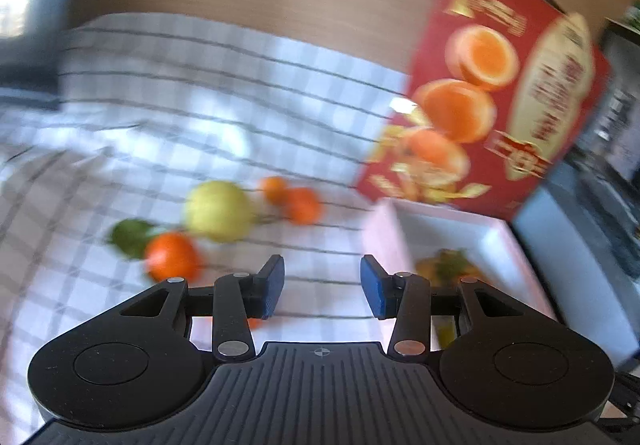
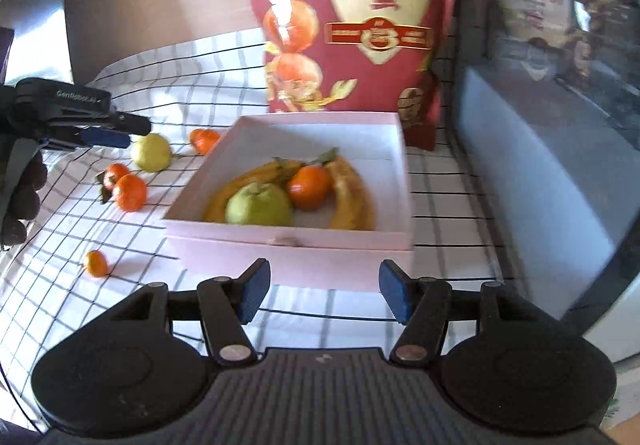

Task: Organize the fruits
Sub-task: 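Reach the left tool to the leafy mandarin on the cloth and grasp it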

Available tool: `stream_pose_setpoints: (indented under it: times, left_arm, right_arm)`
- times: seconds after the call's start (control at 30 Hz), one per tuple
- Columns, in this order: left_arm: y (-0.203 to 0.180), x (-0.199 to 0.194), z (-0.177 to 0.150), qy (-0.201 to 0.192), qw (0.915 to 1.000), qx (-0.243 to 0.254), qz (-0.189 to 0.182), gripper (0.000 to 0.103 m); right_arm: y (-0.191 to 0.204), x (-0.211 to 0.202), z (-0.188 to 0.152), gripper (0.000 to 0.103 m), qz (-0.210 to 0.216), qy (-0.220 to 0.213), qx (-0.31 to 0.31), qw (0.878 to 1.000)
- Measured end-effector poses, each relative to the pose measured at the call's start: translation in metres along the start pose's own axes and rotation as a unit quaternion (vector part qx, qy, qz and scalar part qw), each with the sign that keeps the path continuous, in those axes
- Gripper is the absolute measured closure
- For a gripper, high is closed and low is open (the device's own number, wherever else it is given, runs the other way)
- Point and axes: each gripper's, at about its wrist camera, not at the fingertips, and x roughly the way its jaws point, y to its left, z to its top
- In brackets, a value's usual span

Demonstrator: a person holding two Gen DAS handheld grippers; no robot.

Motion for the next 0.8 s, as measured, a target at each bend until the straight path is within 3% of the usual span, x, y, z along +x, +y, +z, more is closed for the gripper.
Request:
stream_pose_setpoints:
  times: [0.13, 0.27, 0.43, 0.53, 0.7, 0.8]
  left_arm:
    - [0.027, -0.008, -0.014, 0.011, 0.9993, -0.021, 0.03, 0.057]
    - [0.04, -0.013, -0.032, 0.027, 0.9989, -0.024, 0.031, 0.057]
    - [0.024, -0.012, -0.058, 0.061, 0.9971, 0.045, 0.004, 0.057]
    - [0.023, -0.013, -0.065, 0.062, 0.9964, 0.057, 0.008, 0.057]
    - [0.03, -0.012, -0.055, 0.048, 0.9984, 0.029, 0.011, 0.057]
    - [0.04, -0.002, -0.039, 0.045, 0.9989, -0.013, 0.011, 0.057]
  right_arm:
    - [0.025, 0.005, -0.002, 0.042, 0.022, 0.006, -0.024, 0.999]
    - [0.049, 0.009, -0.006, 0.042, 0.035, 0.012, -0.057, 0.998]
    - [0.073, 0.012, -0.013, 0.041, 0.053, 0.024, -0.08, 0.995]
    - [0.084, 0.015, -0.016, 0.041, 0.061, 0.033, -0.089, 0.994]
    - [0.099, 0.019, -0.021, 0.038, 0.072, 0.043, -0.101, 0.991]
    - [0.106, 0.019, -0.023, 0.038, 0.073, 0.044, -0.109, 0.99]
